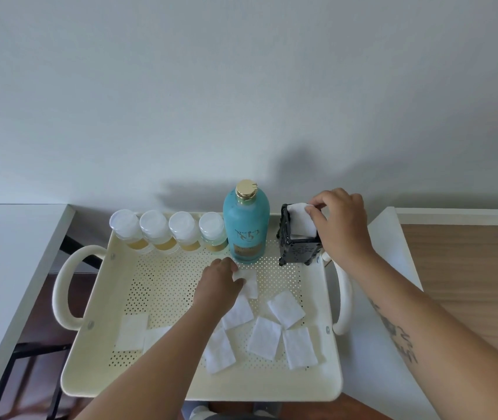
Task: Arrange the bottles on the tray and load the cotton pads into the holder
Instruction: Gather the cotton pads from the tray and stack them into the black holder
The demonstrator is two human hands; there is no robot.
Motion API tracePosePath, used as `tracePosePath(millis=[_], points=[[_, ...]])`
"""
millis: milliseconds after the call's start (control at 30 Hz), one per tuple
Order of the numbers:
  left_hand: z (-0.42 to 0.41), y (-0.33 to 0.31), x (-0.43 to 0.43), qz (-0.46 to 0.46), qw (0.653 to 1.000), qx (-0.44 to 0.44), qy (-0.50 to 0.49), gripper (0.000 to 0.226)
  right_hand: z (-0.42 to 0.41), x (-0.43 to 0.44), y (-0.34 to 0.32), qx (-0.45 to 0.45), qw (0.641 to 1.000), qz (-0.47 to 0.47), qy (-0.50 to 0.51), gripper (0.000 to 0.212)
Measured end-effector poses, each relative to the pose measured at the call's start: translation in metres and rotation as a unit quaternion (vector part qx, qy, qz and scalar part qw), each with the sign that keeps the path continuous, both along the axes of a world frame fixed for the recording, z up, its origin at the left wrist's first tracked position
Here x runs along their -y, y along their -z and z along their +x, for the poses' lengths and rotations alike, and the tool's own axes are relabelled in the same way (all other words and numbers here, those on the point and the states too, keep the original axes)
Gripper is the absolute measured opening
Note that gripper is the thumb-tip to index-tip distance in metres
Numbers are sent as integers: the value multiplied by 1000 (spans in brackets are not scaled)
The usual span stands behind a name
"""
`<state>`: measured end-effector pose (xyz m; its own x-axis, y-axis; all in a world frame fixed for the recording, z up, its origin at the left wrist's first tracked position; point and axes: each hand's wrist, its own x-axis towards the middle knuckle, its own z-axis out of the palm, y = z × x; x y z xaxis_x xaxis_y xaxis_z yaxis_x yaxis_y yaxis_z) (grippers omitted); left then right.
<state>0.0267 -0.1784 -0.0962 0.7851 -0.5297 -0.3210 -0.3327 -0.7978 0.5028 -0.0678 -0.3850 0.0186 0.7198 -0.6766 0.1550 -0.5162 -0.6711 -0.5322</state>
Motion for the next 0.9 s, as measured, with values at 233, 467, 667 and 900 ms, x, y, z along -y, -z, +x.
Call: tracePosePath(millis=[233, 467, 667, 900], points=[[1, -1, 0, -3, 1000, 5, 4, 26, 0, 12, -15, -34, 986, 163, -30, 4], [1, -2, 1, -1, 1000, 5, 10, 26, 3, 11, -4, -114, 986, -76, -90, 16], [1, -4, 2, 1, 1000, -2, 11, 23, -19, 1, 1, -57, 981, -149, -115, 14], [1, -8, -2, -34, 999, -42, -3, 20, -23, -4, 15, -175, 954, -174, -169, 59]])
